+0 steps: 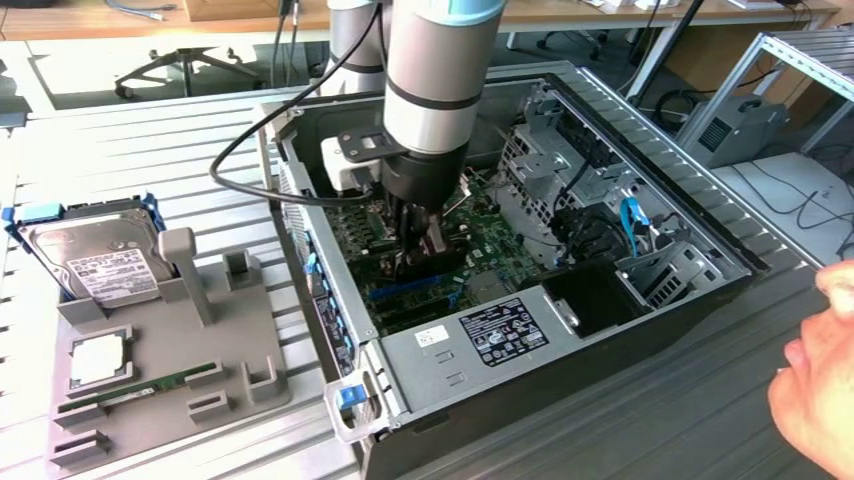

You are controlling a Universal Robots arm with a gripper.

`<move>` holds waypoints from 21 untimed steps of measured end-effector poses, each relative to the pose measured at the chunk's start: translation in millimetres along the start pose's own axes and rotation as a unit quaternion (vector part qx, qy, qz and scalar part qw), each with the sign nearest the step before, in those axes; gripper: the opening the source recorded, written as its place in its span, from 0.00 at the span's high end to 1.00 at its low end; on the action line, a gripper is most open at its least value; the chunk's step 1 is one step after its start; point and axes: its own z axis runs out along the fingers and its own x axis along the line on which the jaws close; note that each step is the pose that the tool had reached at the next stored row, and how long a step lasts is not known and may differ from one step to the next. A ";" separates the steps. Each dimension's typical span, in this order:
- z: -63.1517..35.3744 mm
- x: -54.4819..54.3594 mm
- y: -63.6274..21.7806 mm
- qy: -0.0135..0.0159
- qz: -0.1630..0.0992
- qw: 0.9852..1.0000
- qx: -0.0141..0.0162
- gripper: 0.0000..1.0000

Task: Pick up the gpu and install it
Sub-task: 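Insert the gpu into the slot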

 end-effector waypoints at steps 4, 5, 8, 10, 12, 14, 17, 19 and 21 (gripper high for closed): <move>1.2 0.1 2.1 0.000 0.000 1.000 0.000 0.74; 1.7 0.1 2.9 -0.001 0.000 1.000 0.000 0.74; 2.5 0.1 3.5 -0.001 0.000 1.000 0.000 0.74; 2.6 0.1 3.6 -0.001 0.000 1.000 0.000 0.74; 2.6 0.1 3.6 -0.001 0.000 1.000 0.000 0.74; 2.6 0.1 3.6 -0.001 0.000 1.000 0.000 0.74; 2.6 0.1 3.6 -0.001 -0.001 1.000 0.000 0.74; 2.7 0.1 3.6 -0.001 -0.007 1.000 0.000 0.74; 2.7 0.1 3.6 -0.001 -0.009 1.000 0.000 0.74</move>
